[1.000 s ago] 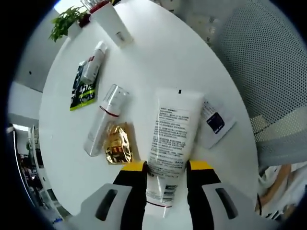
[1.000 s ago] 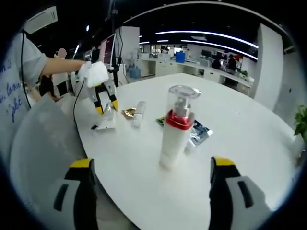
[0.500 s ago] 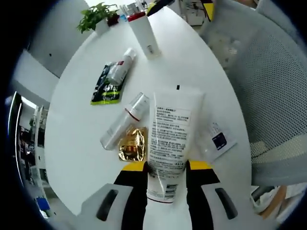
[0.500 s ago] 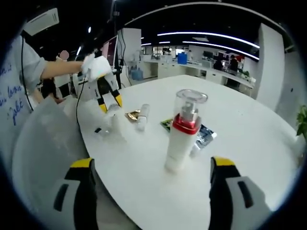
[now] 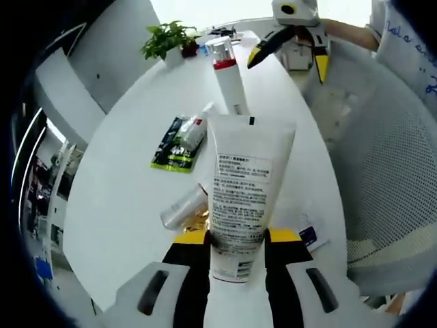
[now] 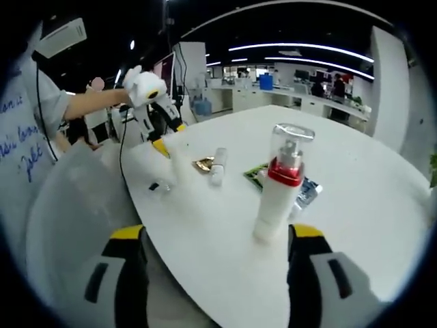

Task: Arrange the skincare products in the storage area until every visible bottle or jar stands upright without overlapping.

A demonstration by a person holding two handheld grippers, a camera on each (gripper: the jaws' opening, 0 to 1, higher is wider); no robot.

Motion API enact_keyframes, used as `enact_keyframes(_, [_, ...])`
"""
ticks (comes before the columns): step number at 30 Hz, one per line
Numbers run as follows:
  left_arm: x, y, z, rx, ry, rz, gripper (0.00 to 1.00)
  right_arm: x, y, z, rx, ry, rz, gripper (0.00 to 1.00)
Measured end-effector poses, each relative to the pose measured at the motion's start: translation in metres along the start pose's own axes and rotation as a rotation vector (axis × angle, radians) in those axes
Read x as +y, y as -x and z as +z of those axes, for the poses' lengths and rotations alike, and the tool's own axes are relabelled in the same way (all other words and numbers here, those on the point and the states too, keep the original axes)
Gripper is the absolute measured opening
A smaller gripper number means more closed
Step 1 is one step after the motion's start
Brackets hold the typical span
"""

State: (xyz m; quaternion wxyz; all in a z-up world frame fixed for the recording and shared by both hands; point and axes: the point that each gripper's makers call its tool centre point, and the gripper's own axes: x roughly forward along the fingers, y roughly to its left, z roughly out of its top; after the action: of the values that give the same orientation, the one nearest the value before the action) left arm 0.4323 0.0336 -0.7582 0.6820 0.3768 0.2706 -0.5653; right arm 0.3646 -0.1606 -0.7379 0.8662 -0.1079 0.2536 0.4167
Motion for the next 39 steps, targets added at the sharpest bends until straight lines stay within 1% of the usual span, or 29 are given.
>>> enact_keyframes(4, [0.002, 0.004, 0.013, -0.055, 0.025, 0.013, 0.26, 0.004, 0.0, 0.002, -0.005, -0.006, 0.016, 0.78])
enact_keyframes(6, [0.002, 0.006, 0.023, -0.101, 0.049, 0.017, 0.26, 0.007, -0.001, 0.004, -0.007, -0.004, 0.025, 0.76])
enact_keyframes(7, [0.003, 0.007, 0.03, -0.139, 0.067, 0.024, 0.26, 0.009, -0.001, 0.005, -0.01, -0.003, 0.033, 0.74])
enact_keyframes(9, [0.003, 0.008, 0.041, -0.189, 0.095, 0.021, 0.26, 0.016, -0.001, 0.008, -0.011, -0.001, 0.06, 0.68])
enact_keyframes(11, [0.004, 0.009, 0.047, -0.219, 0.114, 0.027, 0.26, 0.022, -0.002, 0.011, -0.017, -0.003, 0.084, 0.63])
enact_keyframes(13, [0.007, 0.01, 0.056, -0.262, 0.15, 0.039, 0.26, 0.028, -0.003, 0.016, -0.028, 0.006, 0.1, 0.6])
enact_keyframes(15, [0.009, 0.01, 0.063, -0.292, 0.176, 0.048, 0.26, 0.029, -0.003, 0.02, -0.036, 0.013, 0.097, 0.57])
enact_keyframes(17, [0.011, 0.01, 0.071, -0.33, 0.207, 0.065, 0.27, 0.03, -0.003, 0.027, -0.048, 0.011, 0.09, 0.5])
enact_keyframes(18, [0.011, 0.01, 0.075, -0.345, 0.222, 0.069, 0.27, 0.03, -0.003, 0.03, -0.056, 0.004, 0.083, 0.49])
enact_keyframes(20, [0.015, 0.01, 0.082, -0.376, 0.248, 0.103, 0.27, 0.03, -0.003, 0.038, -0.082, -0.014, 0.075, 0.48])
enact_keyframes(21, [0.013, 0.009, 0.084, -0.376, 0.248, 0.098, 0.27, 0.03, -0.003, 0.045, -0.104, -0.048, 0.065, 0.47])
enact_keyframes(23, [0.011, 0.007, 0.088, -0.384, 0.265, 0.106, 0.27, 0.03, -0.003, 0.054, -0.131, -0.076, 0.058, 0.44])
enact_keyframes(25, [0.009, 0.005, 0.091, -0.382, 0.268, 0.106, 0.27, 0.028, -0.001, 0.064, -0.156, -0.105, 0.036, 0.38])
enact_keyframes(26, [0.009, 0.004, 0.092, -0.382, 0.275, 0.112, 0.27, 0.029, 0.0, 0.07, -0.171, -0.095, 0.034, 0.36])
enact_keyframes(28, [0.008, 0.002, 0.094, -0.379, 0.292, 0.123, 0.27, 0.027, 0.0, 0.079, -0.195, -0.111, 0.018, 0.34])
enact_keyframes(29, [0.009, 0.002, 0.095, -0.378, 0.313, 0.135, 0.27, 0.026, 0.0, 0.083, -0.204, -0.11, 0.01, 0.33])
enact_keyframes(30, [0.009, 0.001, 0.096, -0.377, 0.317, 0.14, 0.27, 0.024, -0.001, 0.088, -0.217, -0.117, -0.008, 0.32])
enact_keyframes(32, [0.01, 0.001, 0.098, -0.377, 0.332, 0.166, 0.27, 0.021, -0.002, 0.093, -0.231, -0.133, -0.024, 0.27])
enact_keyframes(33, [0.009, 0.001, 0.1, -0.377, 0.338, 0.166, 0.27, 0.02, -0.004, 0.097, -0.25, -0.157, -0.028, 0.25])
enact_keyframes(34, [0.008, 0.001, 0.101, -0.377, 0.343, 0.165, 0.27, 0.02, -0.004, 0.097, -0.254, -0.165, -0.029, 0.24])
enact_keyframes(36, [0.006, 0.0, 0.104, -0.374, 0.361, 0.18, 0.27, 0.02, -0.008, 0.103, -0.281, -0.193, -0.026, 0.24])
enact_keyframes(39, [0.009, -0.001, 0.103, -0.357, 0.378, 0.217, 0.27, 0.019, -0.012, 0.108, -0.291, -0.201, -0.037, 0.24])
